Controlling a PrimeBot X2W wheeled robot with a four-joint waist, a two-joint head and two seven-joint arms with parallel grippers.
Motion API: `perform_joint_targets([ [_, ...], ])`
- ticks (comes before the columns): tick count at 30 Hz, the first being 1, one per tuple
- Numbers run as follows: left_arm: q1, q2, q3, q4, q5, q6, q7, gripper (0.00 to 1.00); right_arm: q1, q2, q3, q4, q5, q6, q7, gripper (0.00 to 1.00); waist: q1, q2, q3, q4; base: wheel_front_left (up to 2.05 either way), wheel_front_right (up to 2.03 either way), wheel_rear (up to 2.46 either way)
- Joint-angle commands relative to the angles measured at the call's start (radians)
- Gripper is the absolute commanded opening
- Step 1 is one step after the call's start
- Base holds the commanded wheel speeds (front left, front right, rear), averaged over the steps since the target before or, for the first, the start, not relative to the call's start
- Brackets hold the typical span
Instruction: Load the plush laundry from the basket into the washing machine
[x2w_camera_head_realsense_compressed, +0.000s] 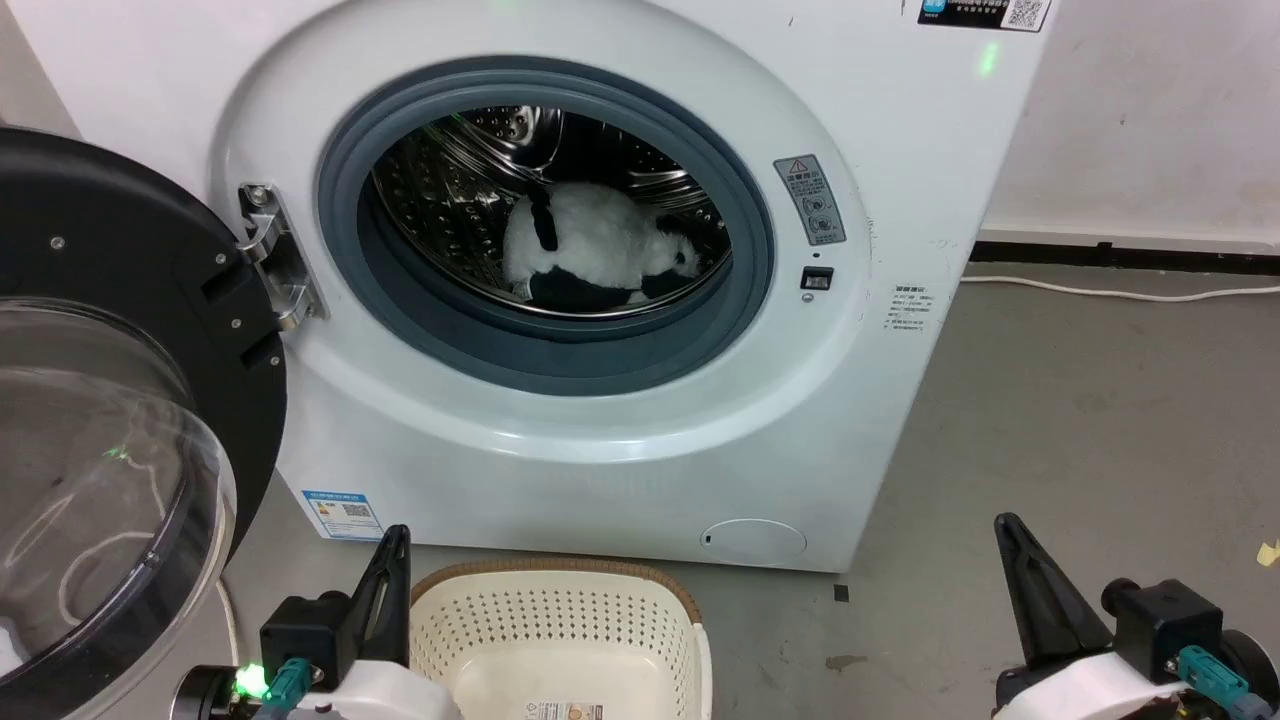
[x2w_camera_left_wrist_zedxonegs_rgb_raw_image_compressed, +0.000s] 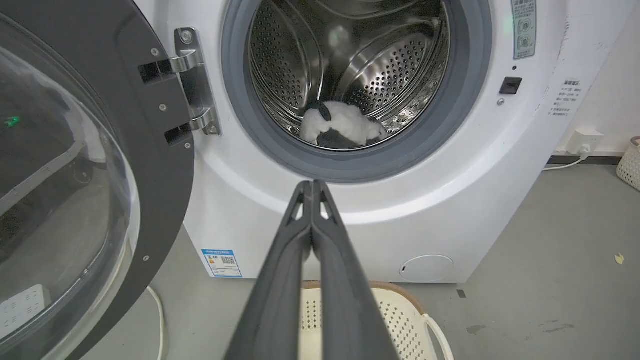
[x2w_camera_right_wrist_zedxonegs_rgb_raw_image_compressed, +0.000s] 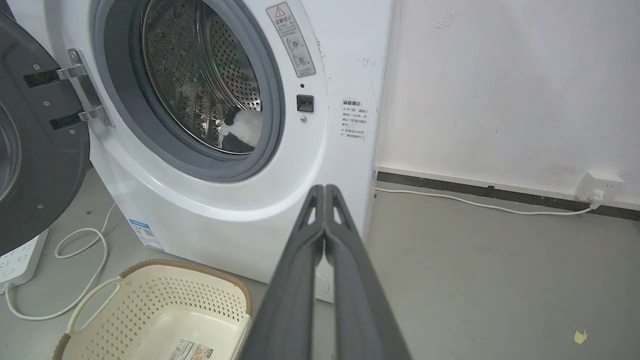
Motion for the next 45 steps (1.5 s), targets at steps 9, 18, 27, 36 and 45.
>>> perform_joint_targets([
  [9, -0.022, -0.016, 0.018, -0.017, 0.03, -0.007, 0.02, 0.0, -0.023, 0.0, 0.005, -0.009, -0.018, -0.001, 0.022, 0.0, 0.0, 0.0, 0.001, -0.004, 0.0, 0.0, 0.0],
  [18, -0.026, -0.027, 0.032, -0.028, 0.051, -0.009, 0.043, 0.0, -0.031, 0.001, 0.009, -0.012, -0.031, -0.001, 0.044, 0.0, 0.0, 0.0, 0.003, -0.009, 0.0, 0.0, 0.0],
  [27, -0.03, -0.038, 0.047, -0.04, 0.073, -0.011, 0.065, 0.0, -0.039, 0.001, 0.012, -0.016, -0.043, -0.001, 0.067, 0.0, 0.0, 0.0, 0.005, -0.014, 0.0, 0.0, 0.0],
  [36, -0.033, -0.047, 0.059, -0.049, 0.091, -0.013, 0.084, 0.0, -0.046, 0.001, 0.015, -0.018, -0.053, -0.001, 0.085, 0.0, 0.0, 0.0, 0.006, -0.017, 0.0, 0.0, 0.0],
  [45, -0.035, -0.053, 0.068, -0.056, 0.104, -0.014, 0.097, 0.0, -0.05, 0.001, 0.018, -0.02, -0.061, -0.001, 0.098, 0.0, 0.0, 0.0, 0.007, -0.02, 0.0, 0.0, 0.0],
])
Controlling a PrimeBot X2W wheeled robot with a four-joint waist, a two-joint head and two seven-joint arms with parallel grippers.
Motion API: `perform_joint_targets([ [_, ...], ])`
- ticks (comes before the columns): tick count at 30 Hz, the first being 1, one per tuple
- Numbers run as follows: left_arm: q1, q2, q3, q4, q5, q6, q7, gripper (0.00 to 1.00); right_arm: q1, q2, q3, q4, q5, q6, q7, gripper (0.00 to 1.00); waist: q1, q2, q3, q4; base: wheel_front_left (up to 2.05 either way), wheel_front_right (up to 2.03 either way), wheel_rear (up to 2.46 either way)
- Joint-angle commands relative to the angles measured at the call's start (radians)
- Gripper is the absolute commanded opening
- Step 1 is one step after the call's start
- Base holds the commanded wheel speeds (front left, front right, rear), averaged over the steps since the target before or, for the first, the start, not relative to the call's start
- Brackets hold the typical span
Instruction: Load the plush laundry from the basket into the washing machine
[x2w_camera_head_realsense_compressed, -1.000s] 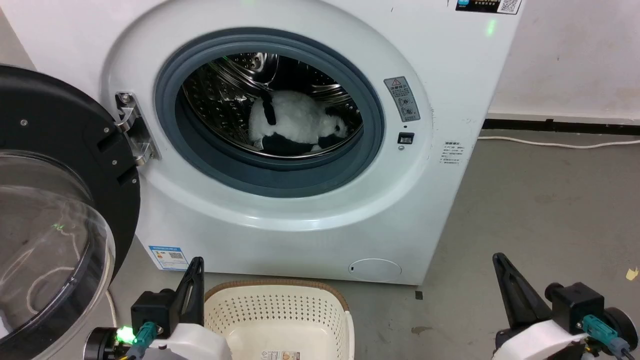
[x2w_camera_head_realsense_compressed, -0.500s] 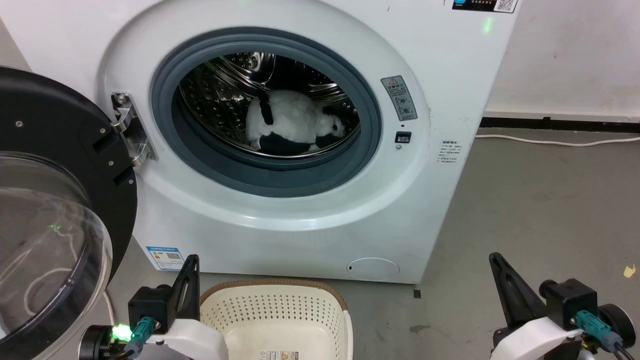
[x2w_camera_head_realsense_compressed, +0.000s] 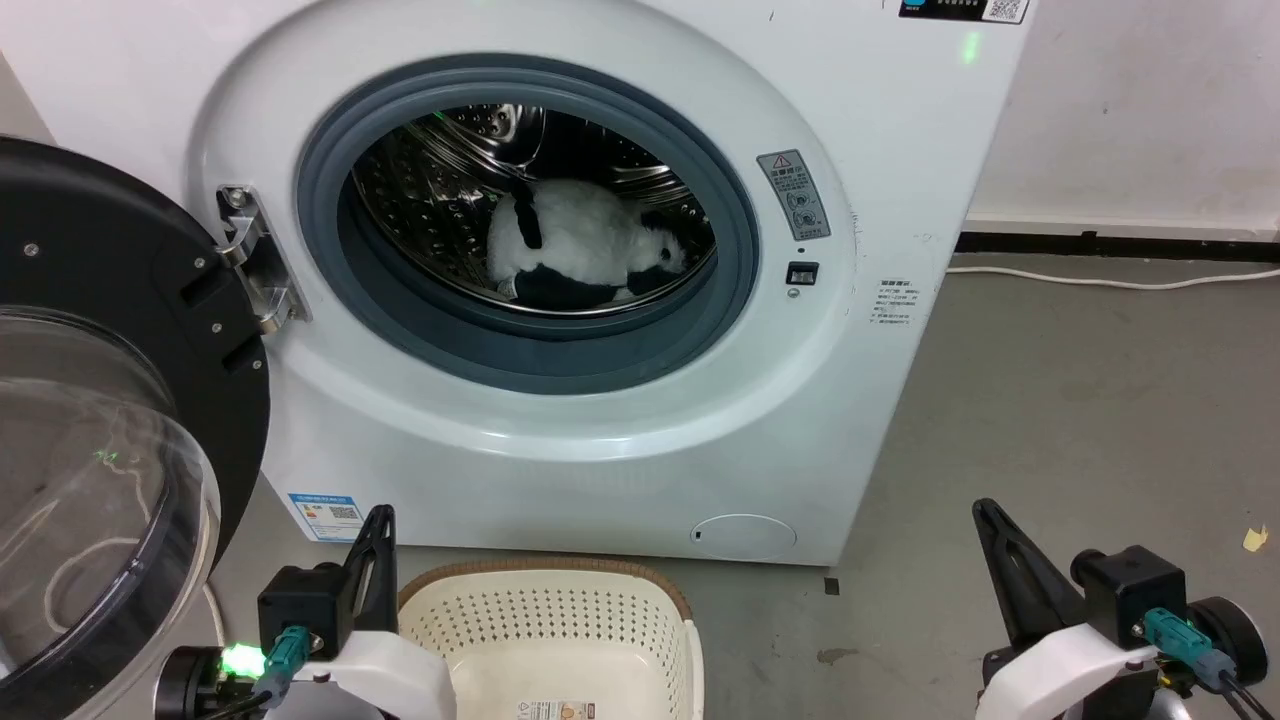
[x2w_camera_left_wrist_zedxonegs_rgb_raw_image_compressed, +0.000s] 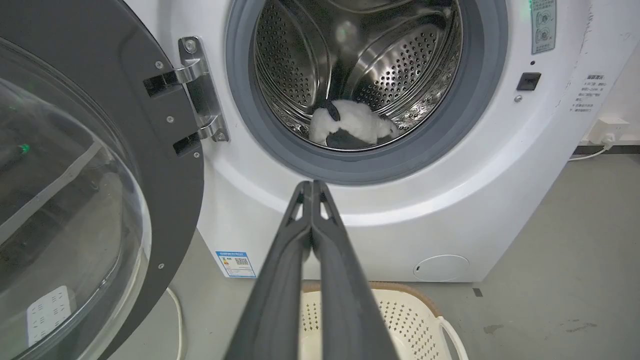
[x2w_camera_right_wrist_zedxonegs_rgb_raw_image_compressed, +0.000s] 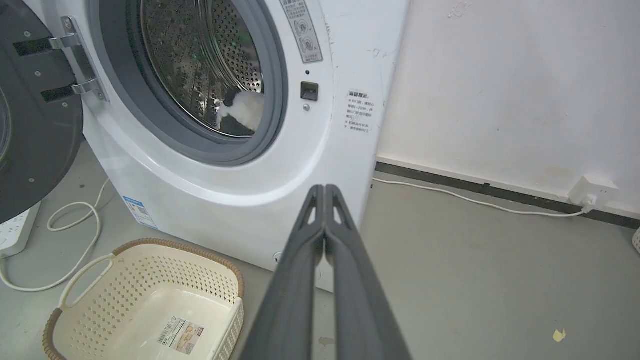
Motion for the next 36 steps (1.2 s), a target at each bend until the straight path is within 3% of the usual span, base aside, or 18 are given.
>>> perform_joint_targets([
  [1, -0.016, -0.001, 0.003, -0.005, 0.002, -0.004, 0.0, 0.0, -0.012, 0.001, 0.0, -0.005, -0.008, -0.001, 0.001, 0.0, 0.0, 0.0, 0.0, 0.0, 0.0, 0.0, 0.0],
  [36, -0.016, -0.001, 0.003, -0.005, 0.002, -0.004, 0.0, 0.0, -0.012, 0.001, 0.0, -0.005, -0.008, -0.001, 0.001, 0.0, 0.0, 0.0, 0.0, 0.0, 0.0, 0.0, 0.0],
])
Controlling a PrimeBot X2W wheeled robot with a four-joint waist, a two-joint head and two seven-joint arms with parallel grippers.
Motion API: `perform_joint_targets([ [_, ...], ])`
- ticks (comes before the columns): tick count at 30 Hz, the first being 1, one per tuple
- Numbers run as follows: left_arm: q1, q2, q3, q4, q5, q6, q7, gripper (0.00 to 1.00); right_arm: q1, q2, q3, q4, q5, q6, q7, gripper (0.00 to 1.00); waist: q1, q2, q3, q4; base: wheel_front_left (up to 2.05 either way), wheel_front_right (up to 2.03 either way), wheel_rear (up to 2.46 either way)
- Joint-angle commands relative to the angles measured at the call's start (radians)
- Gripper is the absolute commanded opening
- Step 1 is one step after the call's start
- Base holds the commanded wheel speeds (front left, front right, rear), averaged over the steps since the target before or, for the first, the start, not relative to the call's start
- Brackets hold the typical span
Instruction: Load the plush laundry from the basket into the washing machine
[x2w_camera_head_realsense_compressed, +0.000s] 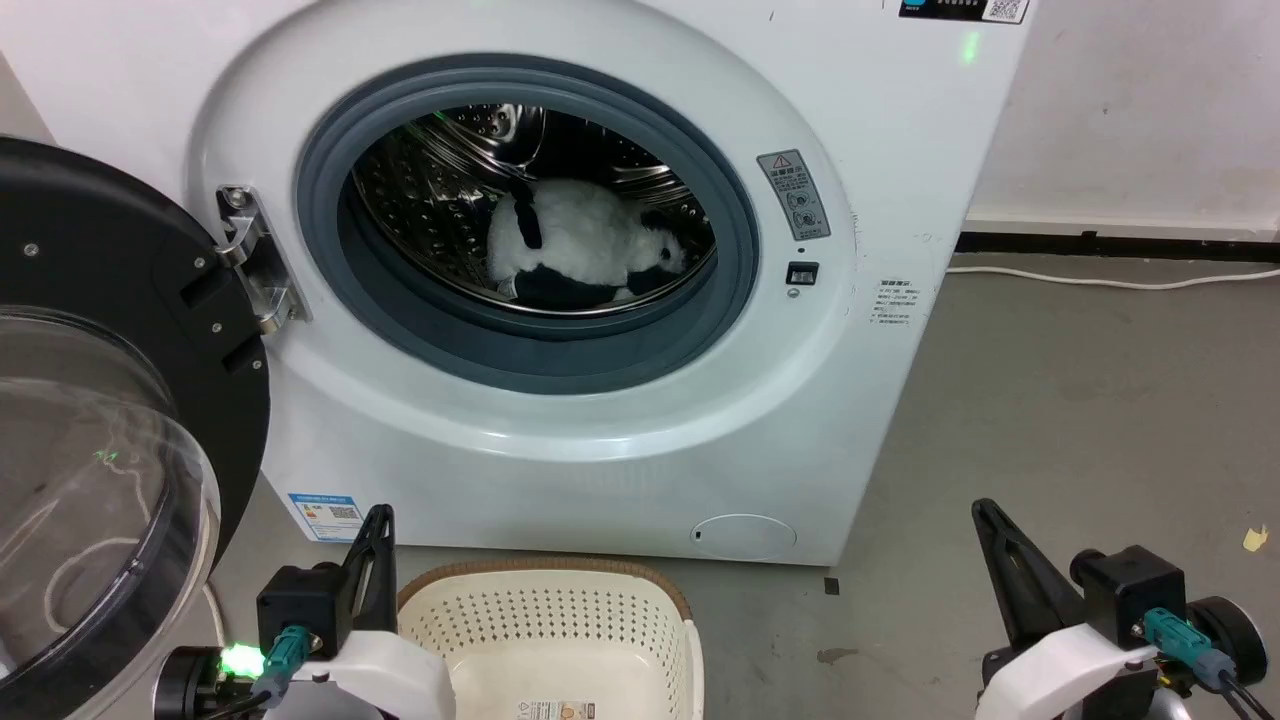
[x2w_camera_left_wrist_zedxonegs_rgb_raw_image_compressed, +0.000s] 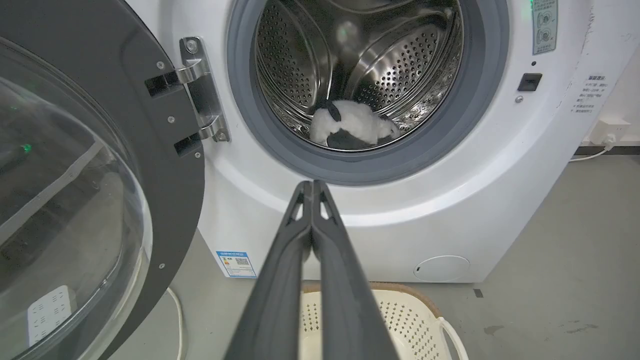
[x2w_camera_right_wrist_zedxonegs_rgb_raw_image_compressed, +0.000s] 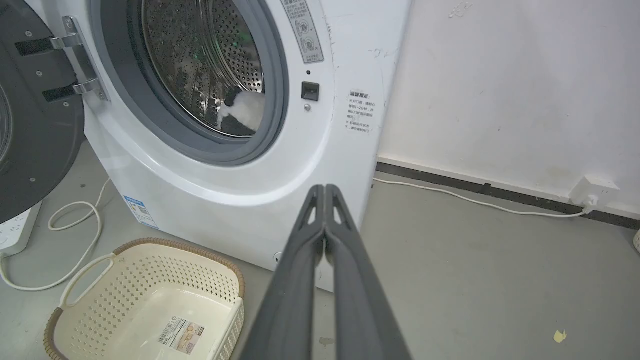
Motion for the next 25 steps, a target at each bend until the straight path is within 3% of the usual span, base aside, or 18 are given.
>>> perform_joint_targets([
  [1, -0.016, 0.0, 0.0, -0.005, 0.002, -0.004, 0.0, 0.0, -0.012, 0.001, 0.0, -0.004, -0.008, -0.001, 0.001, 0.0, 0.0, 0.0, 0.0, 0.0, 0.0, 0.0, 0.0],
  [25, -0.016, 0.0, 0.0, -0.005, 0.002, -0.004, 0.0, 0.0, -0.012, 0.001, 0.0, -0.004, -0.008, -0.001, 0.001, 0.0, 0.0, 0.0, 0.0, 0.0, 0.0, 0.0, 0.0],
])
